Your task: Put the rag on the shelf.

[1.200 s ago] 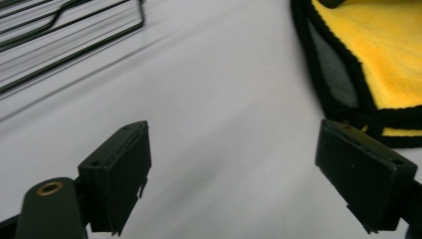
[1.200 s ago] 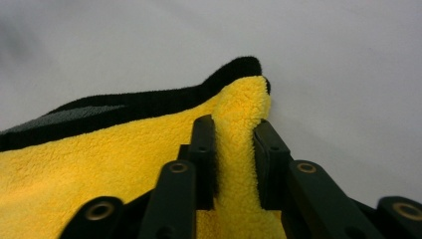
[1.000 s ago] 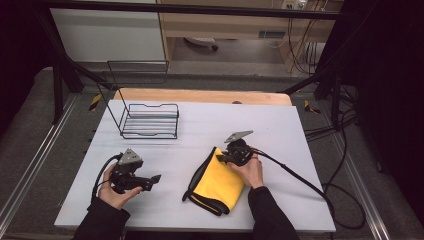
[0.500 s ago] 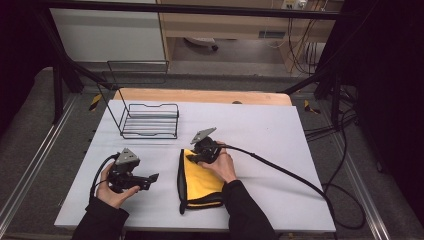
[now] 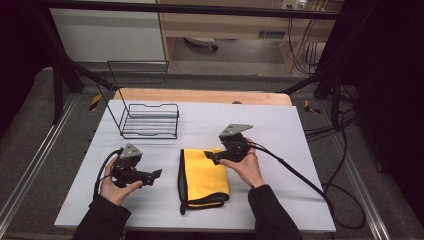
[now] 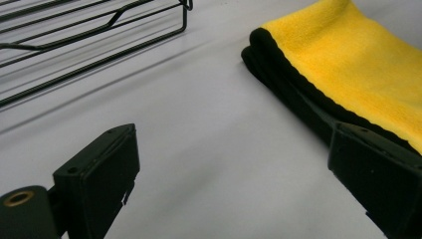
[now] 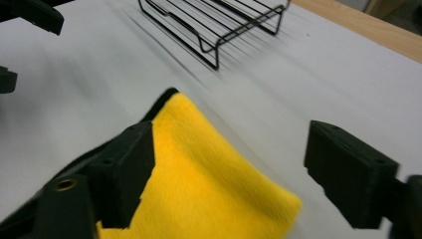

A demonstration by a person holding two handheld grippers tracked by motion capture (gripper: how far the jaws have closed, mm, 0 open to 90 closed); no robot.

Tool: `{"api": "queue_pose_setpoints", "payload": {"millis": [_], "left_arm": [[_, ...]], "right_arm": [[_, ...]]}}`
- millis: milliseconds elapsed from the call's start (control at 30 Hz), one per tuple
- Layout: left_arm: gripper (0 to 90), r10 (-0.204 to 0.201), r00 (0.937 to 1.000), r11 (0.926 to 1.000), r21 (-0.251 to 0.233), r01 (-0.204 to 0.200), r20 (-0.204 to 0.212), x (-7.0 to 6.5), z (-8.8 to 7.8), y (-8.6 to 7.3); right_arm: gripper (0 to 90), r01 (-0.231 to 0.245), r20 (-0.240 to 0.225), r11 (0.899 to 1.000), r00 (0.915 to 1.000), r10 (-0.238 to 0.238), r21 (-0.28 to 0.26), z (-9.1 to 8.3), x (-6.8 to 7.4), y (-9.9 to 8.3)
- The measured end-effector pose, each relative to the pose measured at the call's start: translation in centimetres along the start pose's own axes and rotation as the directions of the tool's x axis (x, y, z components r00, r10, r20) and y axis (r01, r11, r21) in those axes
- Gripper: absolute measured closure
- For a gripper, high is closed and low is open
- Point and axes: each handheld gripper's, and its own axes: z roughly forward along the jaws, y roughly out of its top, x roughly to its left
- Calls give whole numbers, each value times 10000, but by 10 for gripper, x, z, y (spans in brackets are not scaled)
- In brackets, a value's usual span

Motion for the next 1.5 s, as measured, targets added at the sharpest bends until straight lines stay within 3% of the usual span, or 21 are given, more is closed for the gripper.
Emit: {"api": "queue_pose_setpoints", "payload": {"millis": [200, 300, 433, 500, 533, 633, 700, 867, 1167, 1433, 1500], "left_arm": [[84, -309, 9994, 9995, -106, 310, 134, -5, 22, 22], [168, -380, 9991, 9992, -105, 383, 205, -8, 38, 34], [226, -697, 9970, 9974, 178, 691, 326, -13, 61, 47], [308, -676, 9976, 9972, 319, 670, 180, -16, 72, 52], [308, -675, 9976, 9967, 469, 668, 144, -16, 78, 54], [436, -871, 9961, 9933, 779, 855, 164, -15, 96, 57], [453, -859, 9962, 9919, 957, 840, 158, -16, 102, 56], [517, -859, 9958, 9917, 991, 824, 317, -17, 108, 54], [556, -1000, 9934, 9904, 1009, 940, 554, -16, 118, 54], [632, -1093, 9918, 9871, 1243, 1005, 663, -18, 117, 54], [698, -1208, 9890, 9860, 1260, 1095, 856, -17, 117, 54]], "right_arm": [[93, -722, 143, 9974, 9973, 721, 79, -21, -11, -26], [67, -1317, 108, 9913, 9912, 1317, -36, -33, -17, -46], [57, -1491, 239, 9888, 9885, 1490, 13, -39, -20, -59], [50, -1652, 310, 9862, 9858, 1648, 98, -43, -21, -67], [50, -1652, 310, 9862, 9858, 1648, 98, -43, -21, -67], [45, -1743, 269, 9846, 9844, 1740, 107, -46, -20, -72], [45, -1753, 216, 9845, 9843, 1750, 97, -46, -19, -72], [46, -1771, 189, 9842, 9840, 1770, 57, -45, -19, -72], [48, -1929, 45, 9811, 9812, 1929, -132, -45, -19, -71], [47, -2052, -56, 9782, 9787, 2051, -318, -44, -19, -69], [47, -2047, -27, 9782, 9788, 2047, -349, -41, -19, -63]]}}
